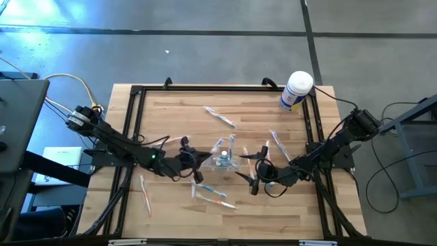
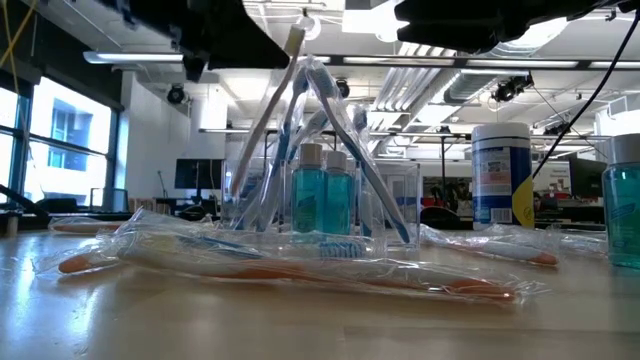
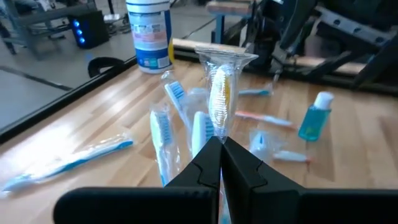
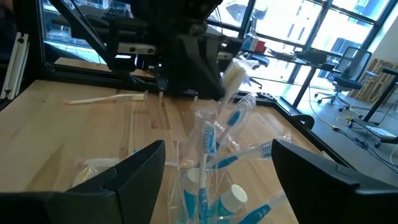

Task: Pick & Place toothbrushing station
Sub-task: Put the orange toothbrush into the transparent organizer

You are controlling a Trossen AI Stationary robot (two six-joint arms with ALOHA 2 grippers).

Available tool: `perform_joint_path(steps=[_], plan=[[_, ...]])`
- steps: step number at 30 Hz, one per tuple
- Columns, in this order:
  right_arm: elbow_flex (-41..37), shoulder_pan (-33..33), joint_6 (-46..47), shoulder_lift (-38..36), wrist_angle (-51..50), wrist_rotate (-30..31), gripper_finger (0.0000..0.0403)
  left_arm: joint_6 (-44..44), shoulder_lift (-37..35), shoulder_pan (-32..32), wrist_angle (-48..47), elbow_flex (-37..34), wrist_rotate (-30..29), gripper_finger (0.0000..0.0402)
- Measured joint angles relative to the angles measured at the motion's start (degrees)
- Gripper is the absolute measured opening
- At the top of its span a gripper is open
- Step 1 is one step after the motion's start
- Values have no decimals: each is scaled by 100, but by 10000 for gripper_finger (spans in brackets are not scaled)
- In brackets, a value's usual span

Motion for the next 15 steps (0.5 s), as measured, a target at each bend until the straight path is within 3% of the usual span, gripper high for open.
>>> perform_joint_path(steps=[7,15], plan=[[0,0,2,0,1,-1,286,201,-7,-6,2002,-976,302,2],[0,-85,2,0,0,0,286,61,-4,30,2532,-1468,405,2]])
